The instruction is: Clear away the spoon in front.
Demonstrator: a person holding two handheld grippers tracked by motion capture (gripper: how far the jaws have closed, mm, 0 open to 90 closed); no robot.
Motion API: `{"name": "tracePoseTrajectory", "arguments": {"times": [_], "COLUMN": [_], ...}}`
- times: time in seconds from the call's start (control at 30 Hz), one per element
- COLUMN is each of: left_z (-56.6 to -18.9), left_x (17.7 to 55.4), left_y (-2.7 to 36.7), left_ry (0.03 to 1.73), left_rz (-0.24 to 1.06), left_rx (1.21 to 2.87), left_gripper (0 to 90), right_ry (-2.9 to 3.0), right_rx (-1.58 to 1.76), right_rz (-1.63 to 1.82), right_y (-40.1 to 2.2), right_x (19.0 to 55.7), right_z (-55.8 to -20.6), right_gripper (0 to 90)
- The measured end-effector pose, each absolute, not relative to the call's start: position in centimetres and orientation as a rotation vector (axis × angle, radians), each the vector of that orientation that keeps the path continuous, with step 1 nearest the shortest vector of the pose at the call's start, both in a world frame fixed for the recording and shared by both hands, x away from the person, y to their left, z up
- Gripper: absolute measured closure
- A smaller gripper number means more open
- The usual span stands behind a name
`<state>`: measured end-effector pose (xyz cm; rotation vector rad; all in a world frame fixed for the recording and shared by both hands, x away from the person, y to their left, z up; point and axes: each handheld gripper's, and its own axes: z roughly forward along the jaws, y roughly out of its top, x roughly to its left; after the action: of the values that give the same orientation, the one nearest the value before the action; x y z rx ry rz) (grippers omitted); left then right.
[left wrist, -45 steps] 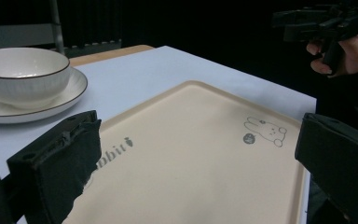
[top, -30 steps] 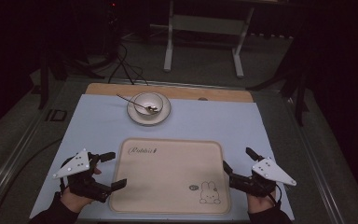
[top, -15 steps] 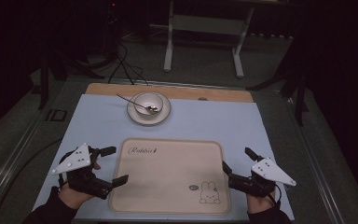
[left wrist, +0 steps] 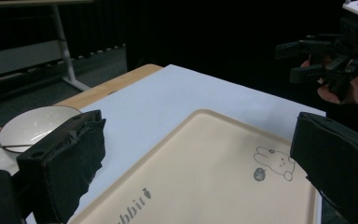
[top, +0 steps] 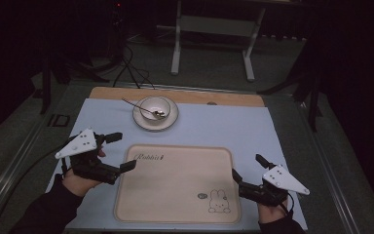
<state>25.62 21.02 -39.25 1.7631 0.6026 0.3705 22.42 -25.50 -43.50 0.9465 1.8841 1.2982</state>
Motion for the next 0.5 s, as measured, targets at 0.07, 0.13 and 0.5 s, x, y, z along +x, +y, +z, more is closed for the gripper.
{"name": "tracePoseTrajectory", "arguments": {"times": [0.07,0.13,0.5], "left_z": [-39.1,-39.0,-39.1], "left_x": [26.1,26.6,29.2], "left_y": [20.9,20.9,20.8], "left_ry": [0.607,0.612,0.675], "left_rz": [0.377,0.373,0.401], "left_rx": [1.766,1.765,1.762], "left_gripper": [3.4,3.3,3.4], "right_ry": [1.888,1.891,1.894], "right_rx": [0.948,0.948,0.944], "right_rz": [1.298,1.297,1.300], "right_y": [-25.5,-25.4,-25.4], "right_x": [22.5,22.5,22.5], "right_z": [-43.5,-43.5,-43.6], "right_gripper": [11.7,11.7,11.7]}}
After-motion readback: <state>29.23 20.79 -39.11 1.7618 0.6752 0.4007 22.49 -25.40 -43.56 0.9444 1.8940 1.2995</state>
